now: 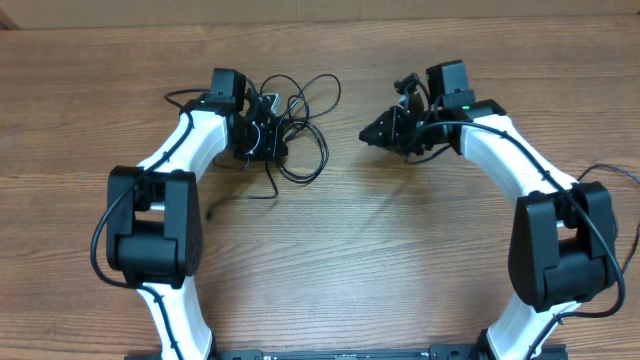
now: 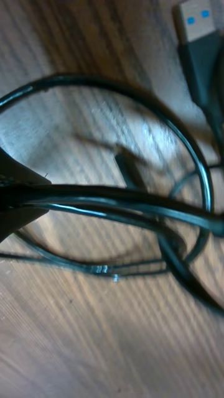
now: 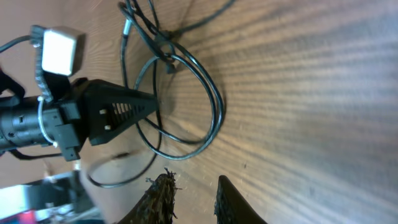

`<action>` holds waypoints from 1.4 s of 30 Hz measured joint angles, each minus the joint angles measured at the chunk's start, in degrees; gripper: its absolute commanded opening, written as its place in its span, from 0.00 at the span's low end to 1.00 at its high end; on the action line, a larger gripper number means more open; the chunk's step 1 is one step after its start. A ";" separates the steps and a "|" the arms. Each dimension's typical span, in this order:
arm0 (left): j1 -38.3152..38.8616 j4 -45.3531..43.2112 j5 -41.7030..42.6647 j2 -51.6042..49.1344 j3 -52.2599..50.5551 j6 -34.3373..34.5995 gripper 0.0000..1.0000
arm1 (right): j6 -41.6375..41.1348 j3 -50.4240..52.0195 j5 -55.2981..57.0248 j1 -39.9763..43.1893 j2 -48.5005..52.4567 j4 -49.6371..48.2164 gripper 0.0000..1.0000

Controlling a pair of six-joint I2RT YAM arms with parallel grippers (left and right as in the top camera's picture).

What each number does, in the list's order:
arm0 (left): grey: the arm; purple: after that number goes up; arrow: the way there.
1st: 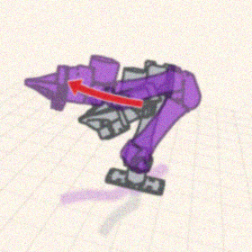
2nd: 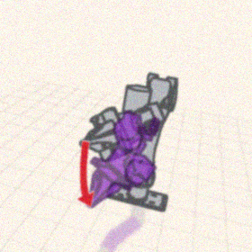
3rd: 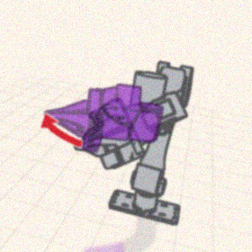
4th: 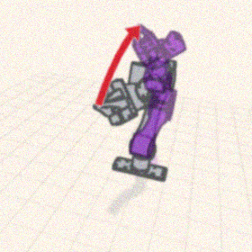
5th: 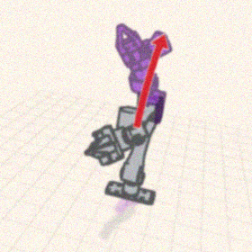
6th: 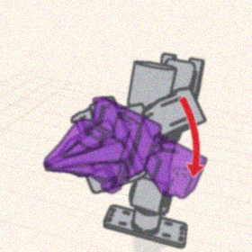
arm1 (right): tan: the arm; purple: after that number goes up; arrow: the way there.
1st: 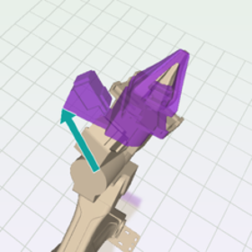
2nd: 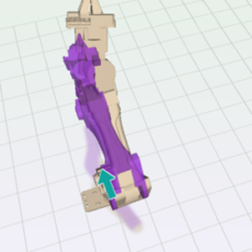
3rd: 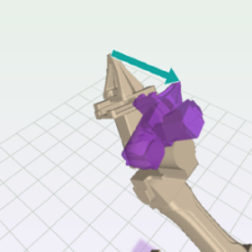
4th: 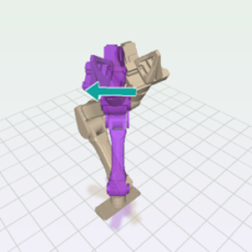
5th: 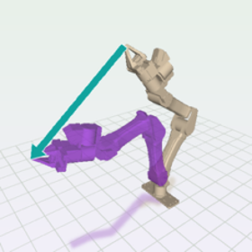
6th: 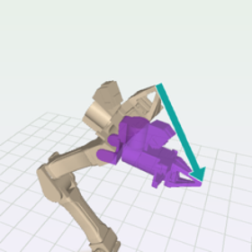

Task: Untangle cables

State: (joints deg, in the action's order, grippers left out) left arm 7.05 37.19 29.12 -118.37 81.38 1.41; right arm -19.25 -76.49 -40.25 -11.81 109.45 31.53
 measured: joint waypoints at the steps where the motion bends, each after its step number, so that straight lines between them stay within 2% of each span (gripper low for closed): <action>1: -0.09 -0.55 0.22 -1.11 0.00 0.39 0.04 | 0.50 0.00 0.57 -0.46 0.00 -0.63 0.22; 5: -0.42 1.09 3.96 -3.06 0.02 -0.92 0.04 | 2.01 0.00 6.93 -4.61 0.00 -3.52 0.16; 10: 2.62 12.66 7.93 -3.80 0.09 -6.08 0.04 | 2.62 0.00 11.17 -6.64 0.00 -2.01 0.18; 13: 4.31 17.94 7.93 -3.80 0.04 -7.69 0.04 | 2.99 0.00 11.30 -6.40 0.00 -1.95 0.27; 15: 4.98 20.31 7.87 -3.82 0.04 -9.11 0.05 | 4.42 -0.02 11.21 -6.36 0.00 -1.29 0.29; 26: 4.96 13.16 7.50 -3.82 0.02 -7.30 0.09 | 13.81 0.00 10.47 -6.75 0.00 11.21 0.34; 33: 4.96 12.94 7.50 -3.82 0.02 -6.19 0.11 | 21.79 0.00 9.22 -9.31 0.00 3.21 0.40; 42: 4.96 12.96 7.48 -3.82 0.02 -6.03 0.11 | 31.15 0.00 21.88 -18.23 0.13 -0.55 0.41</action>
State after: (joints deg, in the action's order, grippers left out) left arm 12.01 50.15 36.60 -122.19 81.41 -4.62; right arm 11.90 -76.49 -18.37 -30.04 109.58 30.98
